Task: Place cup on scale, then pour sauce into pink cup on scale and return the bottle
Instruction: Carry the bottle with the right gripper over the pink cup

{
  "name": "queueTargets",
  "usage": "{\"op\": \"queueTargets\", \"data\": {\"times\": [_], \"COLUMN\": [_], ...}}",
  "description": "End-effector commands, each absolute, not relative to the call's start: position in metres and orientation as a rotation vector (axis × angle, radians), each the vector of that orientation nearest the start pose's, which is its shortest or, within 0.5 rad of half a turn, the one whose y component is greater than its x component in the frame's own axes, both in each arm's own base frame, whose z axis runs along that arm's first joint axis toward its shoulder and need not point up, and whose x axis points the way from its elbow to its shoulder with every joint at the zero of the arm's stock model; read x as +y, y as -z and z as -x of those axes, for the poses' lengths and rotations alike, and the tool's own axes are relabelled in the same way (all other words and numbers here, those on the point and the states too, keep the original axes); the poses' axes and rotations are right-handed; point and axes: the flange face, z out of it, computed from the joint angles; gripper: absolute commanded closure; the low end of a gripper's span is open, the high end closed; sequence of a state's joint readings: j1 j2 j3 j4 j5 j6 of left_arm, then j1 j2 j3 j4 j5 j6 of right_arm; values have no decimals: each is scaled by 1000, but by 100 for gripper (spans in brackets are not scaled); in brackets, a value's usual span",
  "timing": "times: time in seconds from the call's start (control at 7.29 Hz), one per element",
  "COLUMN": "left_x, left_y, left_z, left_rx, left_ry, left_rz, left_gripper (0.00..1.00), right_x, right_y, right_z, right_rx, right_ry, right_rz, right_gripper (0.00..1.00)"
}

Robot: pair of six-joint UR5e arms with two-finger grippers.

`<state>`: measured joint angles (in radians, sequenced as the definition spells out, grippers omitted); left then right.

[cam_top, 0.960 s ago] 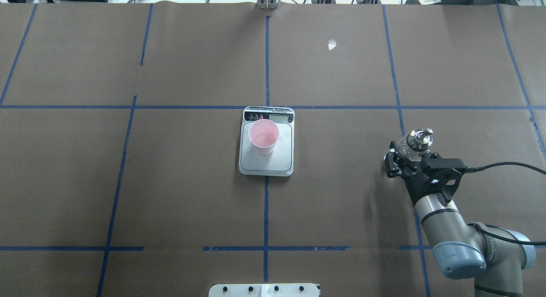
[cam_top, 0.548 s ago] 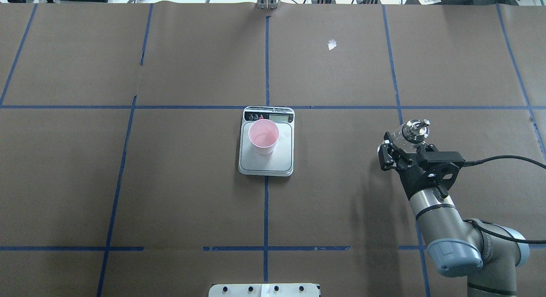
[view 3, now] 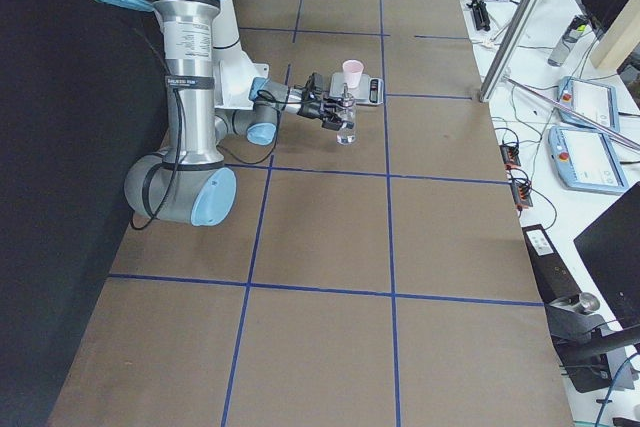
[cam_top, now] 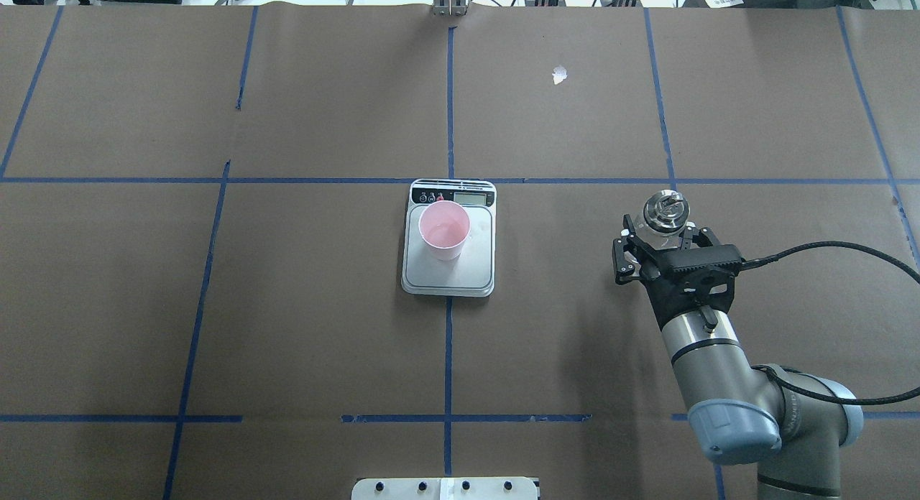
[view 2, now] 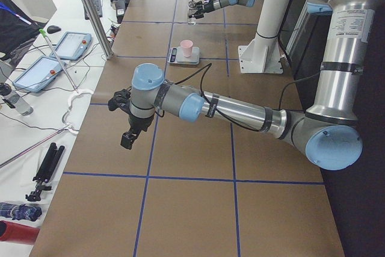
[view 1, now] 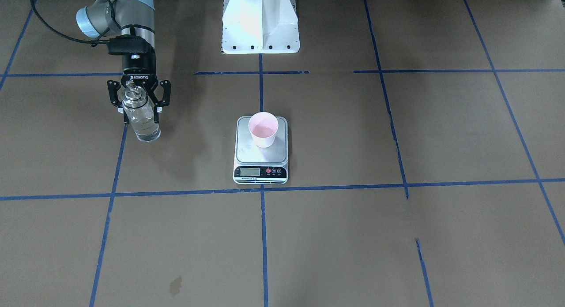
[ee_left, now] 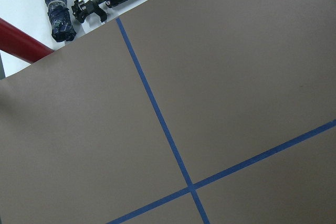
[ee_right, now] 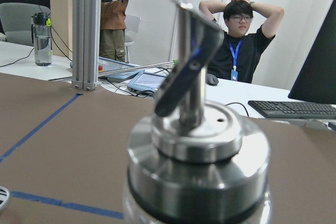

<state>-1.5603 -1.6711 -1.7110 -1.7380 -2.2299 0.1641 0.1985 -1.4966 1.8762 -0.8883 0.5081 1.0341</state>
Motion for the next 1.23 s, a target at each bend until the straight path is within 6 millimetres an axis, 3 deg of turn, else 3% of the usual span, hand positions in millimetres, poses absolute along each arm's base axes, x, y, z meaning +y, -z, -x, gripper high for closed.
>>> {"op": "queueTargets", "data": {"times": [0.0, 0.41, 0.82, 1.1], "left_x": [-547, -539, -532, -530], "left_y": [-529, -540, -549, -553], "left_z": [66, 65, 66, 66], "left_rx": [632, 647, 649, 649], "left_ry": [-300, -295, -287, -285], "left_rz": [-435, -413, -396, -390], "left_gripper": [0, 0, 0, 0], "right_x": [-314, -324, -328, -331], "right_y": [-336, -295, -287, -267], "right_z": [461, 501, 508, 513], "right_rx": [-403, -61, 172, 258], "right_ry": [-150, 72, 247, 355], "right_rz": [-1305, -1318, -1327, -1323], "right_gripper": [100, 100, 100, 100]}}
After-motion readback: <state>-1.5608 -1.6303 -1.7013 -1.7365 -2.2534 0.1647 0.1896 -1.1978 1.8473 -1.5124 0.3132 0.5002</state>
